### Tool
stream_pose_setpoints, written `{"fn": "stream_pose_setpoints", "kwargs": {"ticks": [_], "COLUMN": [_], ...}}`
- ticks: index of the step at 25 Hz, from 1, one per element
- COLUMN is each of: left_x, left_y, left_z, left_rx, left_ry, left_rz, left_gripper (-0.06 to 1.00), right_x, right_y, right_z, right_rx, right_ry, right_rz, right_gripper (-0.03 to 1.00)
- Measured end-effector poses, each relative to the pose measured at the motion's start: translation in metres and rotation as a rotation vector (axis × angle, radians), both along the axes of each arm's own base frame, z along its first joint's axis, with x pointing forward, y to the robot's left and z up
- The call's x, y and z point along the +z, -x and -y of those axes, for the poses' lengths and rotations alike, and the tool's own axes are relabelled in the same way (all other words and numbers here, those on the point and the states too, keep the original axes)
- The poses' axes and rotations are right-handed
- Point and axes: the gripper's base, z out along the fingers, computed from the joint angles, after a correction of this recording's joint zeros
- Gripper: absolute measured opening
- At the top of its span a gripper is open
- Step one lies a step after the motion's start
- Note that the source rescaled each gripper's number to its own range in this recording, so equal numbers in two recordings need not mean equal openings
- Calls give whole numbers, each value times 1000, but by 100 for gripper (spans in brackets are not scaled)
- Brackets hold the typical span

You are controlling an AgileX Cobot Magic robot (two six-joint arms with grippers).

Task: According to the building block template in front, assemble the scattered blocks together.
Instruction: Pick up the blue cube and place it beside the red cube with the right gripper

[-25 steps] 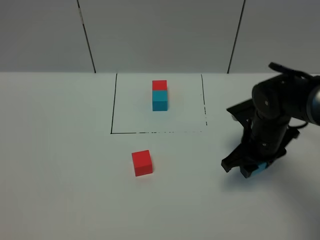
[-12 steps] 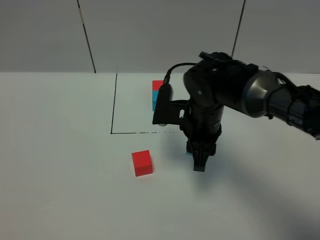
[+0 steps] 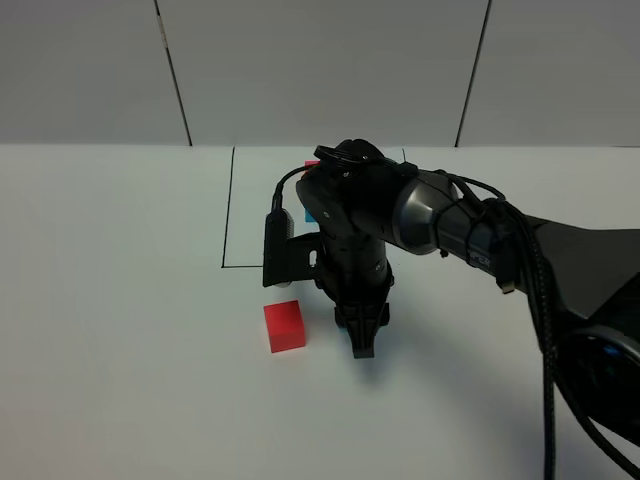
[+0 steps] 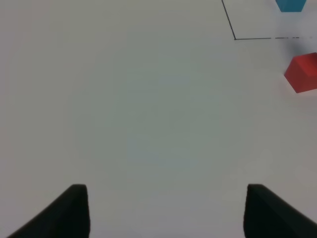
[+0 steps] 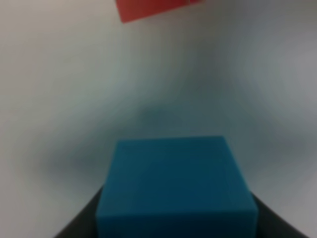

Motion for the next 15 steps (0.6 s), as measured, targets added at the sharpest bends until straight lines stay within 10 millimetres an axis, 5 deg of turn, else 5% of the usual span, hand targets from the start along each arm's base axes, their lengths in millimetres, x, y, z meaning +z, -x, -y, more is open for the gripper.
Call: {"fn": "stream_pose_setpoints", "kwargs": {"ticks": [15], "left_x": [0], "left_y": [0], "left_z": [0], "left_rx": [0], "left_ry": [0], "left_rz": [0], "left_gripper": [40], "right_x": [-36], "right_y": [-17], "right_z": [-11], "right_rx": [80], "right_ry": [20], "right_rz": [-31], "right_gripper": [1]}}
